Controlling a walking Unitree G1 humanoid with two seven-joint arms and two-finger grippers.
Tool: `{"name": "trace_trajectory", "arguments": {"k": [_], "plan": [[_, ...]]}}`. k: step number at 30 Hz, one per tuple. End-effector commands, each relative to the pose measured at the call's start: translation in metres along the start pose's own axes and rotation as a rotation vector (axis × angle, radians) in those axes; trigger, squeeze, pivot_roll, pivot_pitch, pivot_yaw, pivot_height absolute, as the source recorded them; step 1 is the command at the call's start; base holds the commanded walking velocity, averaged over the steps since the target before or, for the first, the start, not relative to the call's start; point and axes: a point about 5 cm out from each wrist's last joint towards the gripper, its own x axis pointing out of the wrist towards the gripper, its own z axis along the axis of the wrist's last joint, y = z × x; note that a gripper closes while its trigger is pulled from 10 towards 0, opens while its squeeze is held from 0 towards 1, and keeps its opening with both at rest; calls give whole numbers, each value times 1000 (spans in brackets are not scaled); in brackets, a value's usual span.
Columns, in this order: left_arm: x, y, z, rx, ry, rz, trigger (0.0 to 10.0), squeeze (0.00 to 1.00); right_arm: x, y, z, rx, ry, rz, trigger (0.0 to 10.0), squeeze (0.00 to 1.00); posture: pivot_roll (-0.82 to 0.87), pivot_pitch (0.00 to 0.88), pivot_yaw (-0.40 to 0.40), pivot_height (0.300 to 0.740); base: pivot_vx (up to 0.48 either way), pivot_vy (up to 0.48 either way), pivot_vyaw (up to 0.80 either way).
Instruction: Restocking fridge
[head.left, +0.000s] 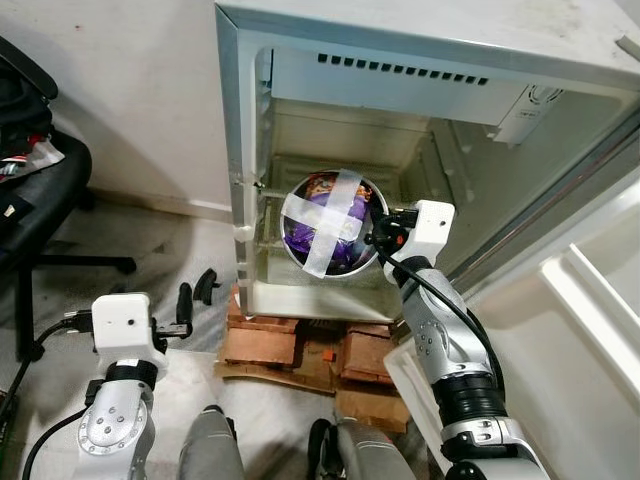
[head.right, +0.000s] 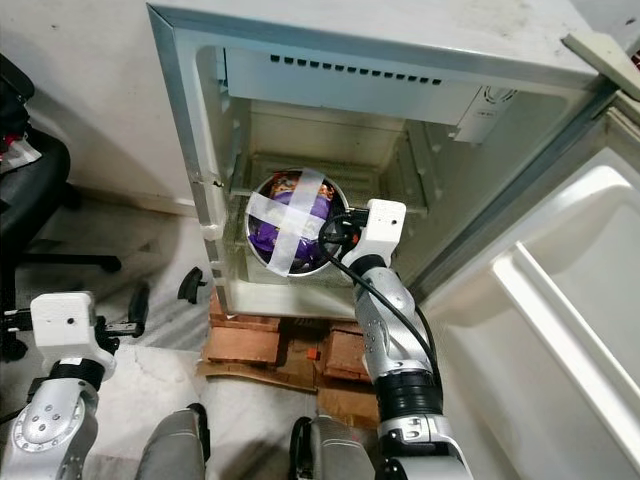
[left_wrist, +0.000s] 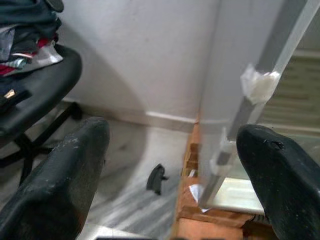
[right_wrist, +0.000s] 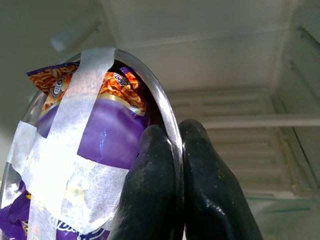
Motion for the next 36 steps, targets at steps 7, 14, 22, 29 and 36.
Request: {"name": "trace_trajectory", "arguments": {"k": [7, 14, 22, 29, 36], "plan": [[3, -8, 3, -8, 3, -47, 10000, 0, -13, -18, -2, 10, -18, -72, 10000, 0, 119, 222, -137, 740, 0, 480, 0], [5, -9, 3, 1, -1, -53, 10000, 0, -17, -21, 0, 7, -33, -105, 10000, 0, 122, 209, -142, 740, 0, 244, 0], [-6, -25, 11, 93, -78, -238, 10000, 0, -31, -35, 9, -19, -80, -212, 10000, 0, 115, 171, -144, 740, 0, 0, 0], [-5, -24, 14, 81, -106, -239, 10000, 0, -44, -46, 16, -35, -101, -271, 10000, 0, 100, 143, -138, 740, 0, 0, 0], [-17, -15, 19, 49, -109, -197, 10000, 0, -71, -61, 23, -65, -102, -329, 10000, 0, 88, 128, -130, 740, 0, 0, 0]]}}
